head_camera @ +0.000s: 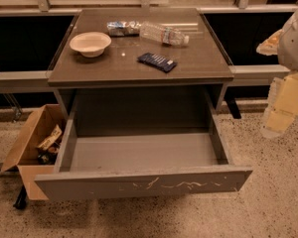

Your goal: Place rxbar blueberry into top drawer

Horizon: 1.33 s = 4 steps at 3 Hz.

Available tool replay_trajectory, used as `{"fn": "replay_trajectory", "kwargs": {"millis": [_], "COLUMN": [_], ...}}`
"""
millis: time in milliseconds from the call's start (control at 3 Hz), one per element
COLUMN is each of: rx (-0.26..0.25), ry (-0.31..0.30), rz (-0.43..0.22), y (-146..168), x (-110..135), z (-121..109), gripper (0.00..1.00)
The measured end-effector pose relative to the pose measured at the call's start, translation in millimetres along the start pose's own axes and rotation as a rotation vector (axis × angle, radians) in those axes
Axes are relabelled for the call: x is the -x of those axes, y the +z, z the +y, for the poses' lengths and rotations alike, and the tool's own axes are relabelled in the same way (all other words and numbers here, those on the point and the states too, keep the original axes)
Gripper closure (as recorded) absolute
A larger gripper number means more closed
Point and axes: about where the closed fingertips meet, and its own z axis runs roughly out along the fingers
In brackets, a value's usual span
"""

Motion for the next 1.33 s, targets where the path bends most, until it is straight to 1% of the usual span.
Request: {"fn": "replay_trajectory", "kwargs": {"millis": [333, 667, 1000, 1333], "rx": [0.000, 0.012, 0.032, 0.040], "ry": [0.000, 0.028, 0.081, 0.155], "rz": [0.000, -0.054, -0.170, -0.314], "y": [0, 15, 40, 74], "x": [0, 11, 39, 76], "z": [0, -30, -76, -114], "gripper": [0.00, 0.00, 0.00, 0.00]}}
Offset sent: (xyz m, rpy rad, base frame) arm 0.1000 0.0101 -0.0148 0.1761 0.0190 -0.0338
